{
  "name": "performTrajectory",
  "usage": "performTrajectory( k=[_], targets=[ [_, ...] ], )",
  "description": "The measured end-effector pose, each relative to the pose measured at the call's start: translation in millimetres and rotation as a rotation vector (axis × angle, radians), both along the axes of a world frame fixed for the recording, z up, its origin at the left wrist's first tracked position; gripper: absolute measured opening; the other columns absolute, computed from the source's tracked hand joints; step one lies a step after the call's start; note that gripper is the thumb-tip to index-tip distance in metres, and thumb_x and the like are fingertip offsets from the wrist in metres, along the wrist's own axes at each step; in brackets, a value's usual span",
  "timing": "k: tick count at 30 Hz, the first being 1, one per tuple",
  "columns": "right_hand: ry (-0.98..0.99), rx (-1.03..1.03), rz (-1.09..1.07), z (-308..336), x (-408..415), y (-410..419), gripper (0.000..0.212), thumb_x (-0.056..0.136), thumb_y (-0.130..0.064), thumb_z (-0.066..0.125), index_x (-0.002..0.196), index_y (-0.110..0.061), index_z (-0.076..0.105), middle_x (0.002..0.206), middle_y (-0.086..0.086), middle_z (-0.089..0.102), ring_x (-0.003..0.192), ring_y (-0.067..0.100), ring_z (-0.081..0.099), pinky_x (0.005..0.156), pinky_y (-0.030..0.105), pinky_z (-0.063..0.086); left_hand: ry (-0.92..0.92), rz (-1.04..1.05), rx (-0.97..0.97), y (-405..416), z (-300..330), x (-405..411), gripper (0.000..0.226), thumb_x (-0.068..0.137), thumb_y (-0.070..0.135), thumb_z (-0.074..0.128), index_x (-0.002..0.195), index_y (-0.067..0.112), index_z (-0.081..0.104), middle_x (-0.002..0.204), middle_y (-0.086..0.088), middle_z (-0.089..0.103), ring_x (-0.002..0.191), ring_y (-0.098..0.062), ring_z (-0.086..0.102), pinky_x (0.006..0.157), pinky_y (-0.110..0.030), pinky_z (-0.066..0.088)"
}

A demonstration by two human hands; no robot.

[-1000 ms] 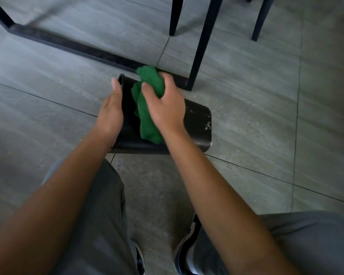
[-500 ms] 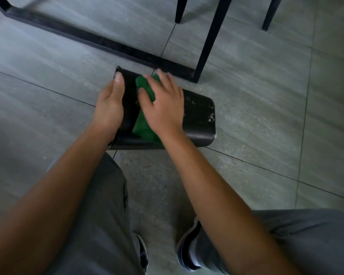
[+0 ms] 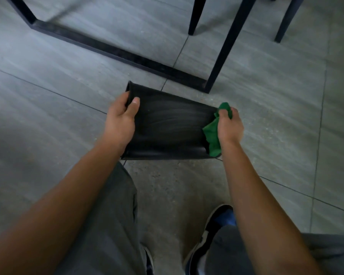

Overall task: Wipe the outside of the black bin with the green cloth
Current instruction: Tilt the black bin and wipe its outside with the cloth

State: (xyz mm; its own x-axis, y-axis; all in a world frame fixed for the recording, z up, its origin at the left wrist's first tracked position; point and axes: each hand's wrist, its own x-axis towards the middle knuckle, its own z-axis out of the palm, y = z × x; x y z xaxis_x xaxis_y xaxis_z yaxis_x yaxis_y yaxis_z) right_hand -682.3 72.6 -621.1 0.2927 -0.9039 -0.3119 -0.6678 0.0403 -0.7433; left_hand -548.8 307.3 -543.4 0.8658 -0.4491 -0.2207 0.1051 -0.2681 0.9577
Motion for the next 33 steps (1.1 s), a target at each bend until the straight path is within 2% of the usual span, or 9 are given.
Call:
performTrajectory(
  k=[3,6,9,12,16,22,26,29,33],
  targets=[
    [0.043,-0.027,0.029,-1.6,1.5,15.7,0.061,0.088,-0.058,0.035,0.138,-0.029,0.054,0.123,0.005,0.065,0.112,0.03,0.061,0.099,0.048,0.051,0.05,0.126,0.033,-1.6,-1.6,6.2,0.02,0.107,0.032,0.048,0.121,0.031,0.062,0.116,0.005,0.068,0.109,-0.017,0.066,0.097,-0.044,0.055],
    [0.163,-0.157,0.141,1.2,9.7,39.0,0.07,0.089,-0.056,0.038,0.15,-0.022,0.047,0.151,0.01,0.05,0.141,0.032,0.043,0.115,0.052,0.039,0.084,0.149,0.1,-1.4,2.3,17.0,0.023,0.106,0.037,0.048,0.125,0.03,0.061,0.119,0.003,0.066,0.111,-0.021,0.063,0.1,-0.053,0.053],
    [0.192,-0.364,0.385,18.5,32.4,70.9,0.066,0.098,-0.057,0.039,0.155,-0.022,0.043,0.165,0.008,0.037,0.156,0.028,0.025,0.127,0.053,0.021,0.096,0.119,0.071,-10.3,6.5,18.8,0.027,0.108,0.033,0.046,0.129,0.022,0.06,0.114,0.002,0.068,0.106,-0.02,0.066,0.09,-0.045,0.057],
    [-0.042,-0.465,0.638,41.7,61.5,120.7,0.054,0.105,-0.05,0.038,0.153,-0.025,0.047,0.166,0.005,0.036,0.158,0.024,0.021,0.129,0.048,0.012,0.06,0.123,0.03,-16.3,2.7,15.0,0.022,0.108,0.026,0.047,0.117,0.017,0.065,0.096,0.002,0.072,0.089,-0.018,0.072,0.079,-0.04,0.059],
    [-0.158,-0.459,0.671,40.5,75.3,114.7,0.047,0.104,-0.046,0.045,0.144,-0.027,0.058,0.158,0.0,0.049,0.153,0.022,0.033,0.125,0.052,0.025,0.09,0.196,0.002,-7.2,-1.3,14.7,0.017,0.108,0.023,0.049,0.11,0.015,0.064,0.09,0.001,0.07,0.086,-0.019,0.071,0.077,-0.039,0.059],
    [0.151,-0.173,0.339,13.7,45.8,1.5,0.057,0.102,-0.049,0.043,0.153,-0.022,0.049,0.159,0.006,0.045,0.15,0.029,0.036,0.123,0.047,0.03,0.05,0.115,0.044,-4.2,5.7,1.2,0.027,0.108,0.03,0.046,0.127,0.018,0.06,0.114,0.001,0.068,0.107,-0.017,0.066,0.097,-0.045,0.056],
    [0.134,-0.379,0.528,36.8,59.6,72.5,0.058,0.099,-0.055,0.048,0.147,-0.022,0.05,0.153,0.004,0.047,0.147,0.026,0.037,0.122,0.053,0.031,0.03,0.164,0.033,-6.6,3.7,1.4,0.027,0.109,0.03,0.045,0.121,0.016,0.064,0.109,-0.001,0.07,0.102,-0.016,0.067,0.092,-0.041,0.056],
    [-0.019,-0.519,0.814,45.8,74.2,123.1,0.061,0.103,-0.055,0.04,0.155,-0.024,0.044,0.165,0.003,0.037,0.158,0.023,0.02,0.129,0.047,0.013,-0.003,0.222,0.065,-7.3,-0.9,5.8,0.029,0.109,0.034,0.043,0.105,0.017,0.066,0.091,0.001,0.07,0.084,-0.014,0.068,0.076,-0.036,0.055],
    [0.052,-0.422,0.566,26.0,64.6,55.9,0.051,0.104,-0.049,0.044,0.149,-0.026,0.051,0.155,0.0,0.05,0.145,0.02,0.043,0.119,0.046,0.035,0.068,0.187,0.072,-5.2,-2.8,7.8,0.035,0.105,0.047,0.043,0.113,0.022,0.066,0.107,-0.006,0.07,0.104,-0.025,0.067,0.095,-0.055,0.055]
  ],
)
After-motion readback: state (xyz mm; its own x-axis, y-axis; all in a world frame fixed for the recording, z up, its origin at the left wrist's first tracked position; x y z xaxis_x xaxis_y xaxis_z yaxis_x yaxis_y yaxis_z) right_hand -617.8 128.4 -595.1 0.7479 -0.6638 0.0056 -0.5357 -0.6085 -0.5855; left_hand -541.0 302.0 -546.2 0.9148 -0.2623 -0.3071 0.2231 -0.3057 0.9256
